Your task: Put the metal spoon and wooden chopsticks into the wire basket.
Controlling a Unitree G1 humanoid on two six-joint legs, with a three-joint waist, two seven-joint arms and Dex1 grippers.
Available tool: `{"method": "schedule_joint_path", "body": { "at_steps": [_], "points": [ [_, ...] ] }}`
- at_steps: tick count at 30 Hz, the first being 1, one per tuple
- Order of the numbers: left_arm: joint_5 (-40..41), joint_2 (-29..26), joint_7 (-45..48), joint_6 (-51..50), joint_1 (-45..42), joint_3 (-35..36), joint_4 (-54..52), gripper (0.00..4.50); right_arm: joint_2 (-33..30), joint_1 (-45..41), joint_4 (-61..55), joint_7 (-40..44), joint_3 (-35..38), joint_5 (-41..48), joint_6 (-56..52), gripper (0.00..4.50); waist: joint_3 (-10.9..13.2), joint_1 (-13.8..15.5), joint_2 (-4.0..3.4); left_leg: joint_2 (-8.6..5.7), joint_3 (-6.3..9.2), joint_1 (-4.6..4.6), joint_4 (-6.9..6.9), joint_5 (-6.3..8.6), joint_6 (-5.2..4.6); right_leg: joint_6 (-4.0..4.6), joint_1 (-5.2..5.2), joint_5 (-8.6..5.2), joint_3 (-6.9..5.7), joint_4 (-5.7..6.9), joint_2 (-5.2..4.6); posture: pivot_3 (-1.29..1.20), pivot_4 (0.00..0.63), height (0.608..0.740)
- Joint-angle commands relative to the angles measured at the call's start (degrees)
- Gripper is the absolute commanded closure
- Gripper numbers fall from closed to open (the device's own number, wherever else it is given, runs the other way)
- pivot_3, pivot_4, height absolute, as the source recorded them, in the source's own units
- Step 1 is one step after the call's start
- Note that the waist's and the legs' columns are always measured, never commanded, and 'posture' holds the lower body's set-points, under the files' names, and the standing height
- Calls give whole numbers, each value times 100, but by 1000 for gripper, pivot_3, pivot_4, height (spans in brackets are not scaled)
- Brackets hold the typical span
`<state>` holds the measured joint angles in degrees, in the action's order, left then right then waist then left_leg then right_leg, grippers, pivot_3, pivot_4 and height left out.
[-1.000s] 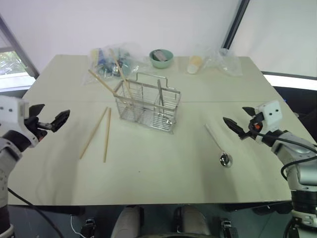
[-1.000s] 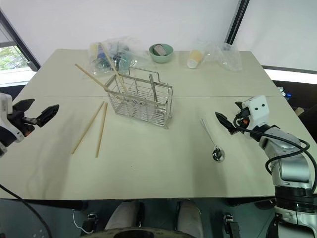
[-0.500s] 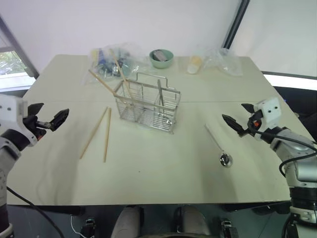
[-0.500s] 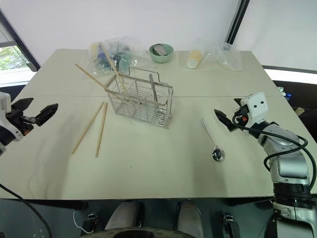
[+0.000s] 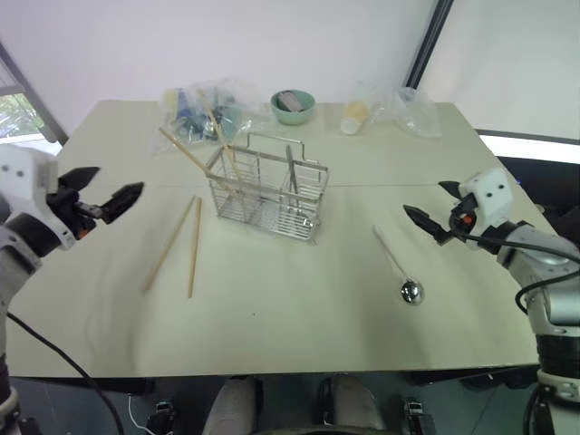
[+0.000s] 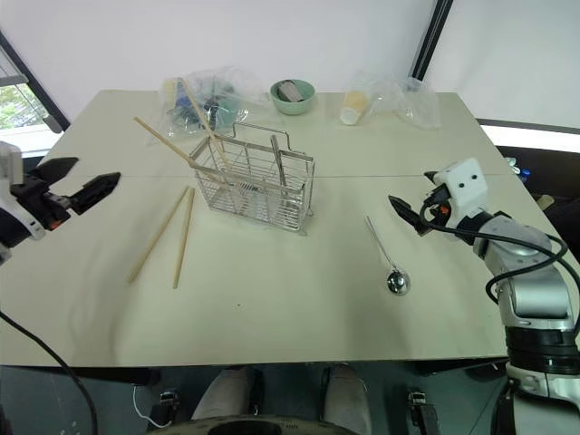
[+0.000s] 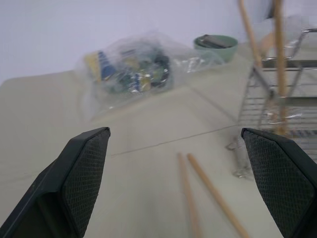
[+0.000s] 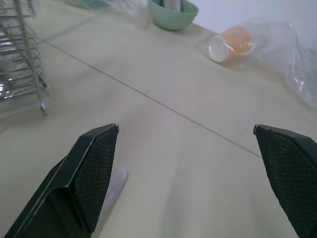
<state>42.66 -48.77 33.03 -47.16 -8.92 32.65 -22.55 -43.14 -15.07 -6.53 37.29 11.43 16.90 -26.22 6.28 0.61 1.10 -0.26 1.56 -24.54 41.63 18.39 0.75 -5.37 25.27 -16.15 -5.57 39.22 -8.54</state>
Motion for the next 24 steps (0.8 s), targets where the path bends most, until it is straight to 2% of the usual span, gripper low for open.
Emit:
{"method": "schedule_joint_path", "body": {
  "at_steps": [1,6,13,24],
  "points": [
    [769,-390,525,-344,-298,-137,-576,0,-202,-235,-547,-21,-336,-108,-674,3,0,1,1,0,0,0,0,0,0,0,1,0,0,-1,-1,0,150,633],
    [1039,-646,811,-432,-619,-678,-891,0,-327,-432,-821,40,-534,43,-1679,3,1,16,-1,-1,0,5,-12,0,0,1,-4,0,0,-6,0,0,150,633],
    [1276,-563,1052,-419,-750,-1247,-1077,0,-244,-635,-820,-346,-570,91,-3133,3,-1,6,6,-2,-1,7,-23,-1,-1,1,-23,0,0,-9,1,0,150,633],
    [1266,-483,1204,-366,-1187,-1886,-977,0,-93,-730,-770,-574,-646,262,-4453,3,-2,8,11,-4,-1,14,-34,-2,-3,1,-29,0,-1,-11,5,0,150,633]
  ]
}}
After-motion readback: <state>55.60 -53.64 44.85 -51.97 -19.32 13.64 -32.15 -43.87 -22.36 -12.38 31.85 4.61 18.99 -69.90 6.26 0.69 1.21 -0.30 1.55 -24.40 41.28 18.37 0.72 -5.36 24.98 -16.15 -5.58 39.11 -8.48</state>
